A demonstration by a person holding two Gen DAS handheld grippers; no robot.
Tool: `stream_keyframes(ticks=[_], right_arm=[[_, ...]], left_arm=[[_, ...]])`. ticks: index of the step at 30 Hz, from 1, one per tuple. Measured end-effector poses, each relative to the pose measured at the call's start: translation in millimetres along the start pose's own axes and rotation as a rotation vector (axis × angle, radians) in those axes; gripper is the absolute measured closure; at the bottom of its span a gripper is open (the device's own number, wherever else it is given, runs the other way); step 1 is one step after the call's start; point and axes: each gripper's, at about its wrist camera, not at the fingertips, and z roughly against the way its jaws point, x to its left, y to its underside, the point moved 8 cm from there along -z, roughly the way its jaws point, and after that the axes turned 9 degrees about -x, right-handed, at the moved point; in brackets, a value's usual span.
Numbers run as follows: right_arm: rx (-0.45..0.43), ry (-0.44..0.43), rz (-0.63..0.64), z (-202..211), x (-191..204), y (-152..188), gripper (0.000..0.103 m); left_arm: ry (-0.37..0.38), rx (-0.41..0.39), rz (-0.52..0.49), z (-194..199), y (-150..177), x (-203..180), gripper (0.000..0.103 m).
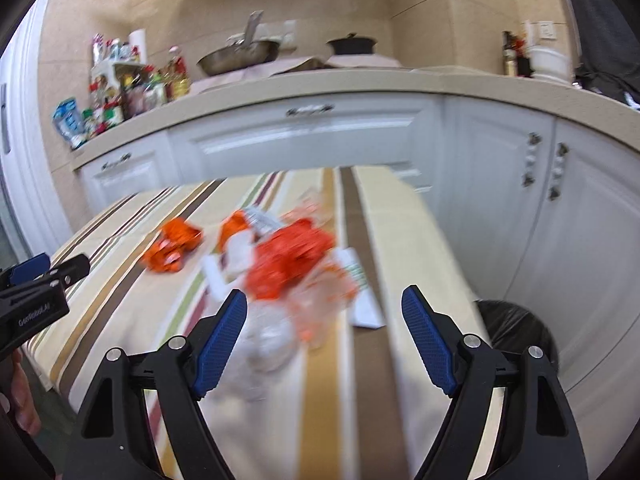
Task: Collect trash
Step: 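Move both open tools back over the table trash, then grasp the clear plastic bag with the right tool while the left tool grasps the clear orange-spotted bag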
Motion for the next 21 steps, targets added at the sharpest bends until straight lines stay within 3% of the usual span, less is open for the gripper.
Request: stream_keyframes(ticks=[6, 8, 9, 11, 14, 21], right_arm=[[0.005, -0.057, 0.070, 0.2, 39.3, 9.3, 0.027], [0.020, -0.051, 0.121, -6.3, 49.1, 17.8, 0.037], [0.038, -0.052, 0.134, -9.9, 51.6, 22.4, 0.050], [0.048, -0.055, 0.138, -11.4, 53.1, 27.6, 0.054], [0.026, -0.062, 0.158, -3.8, 54.1, 26.0, 0.076], [0.018, -0.086, 0.167, 5.8, 52.2, 23.6, 0.077]], left_arm=[[0.006, 0.011, 0.029, -4.2, 6.6, 9.7, 0.032], [0.010, 0.021, 0.028, -7.1, 9.1, 9.0, 0.032], [0.011, 0.025, 0.027, -7.8, 10.6, 8.3, 0.032], [0.016, 0.031, 0.029, -9.0, 12.9, 6.4, 0.032], [0.026, 0.036, 0.025, -11.2, 14.9, 1.6, 0.032], [0.061, 0.049, 0.005, -11.9, 19.1, -20.5, 0.032]])
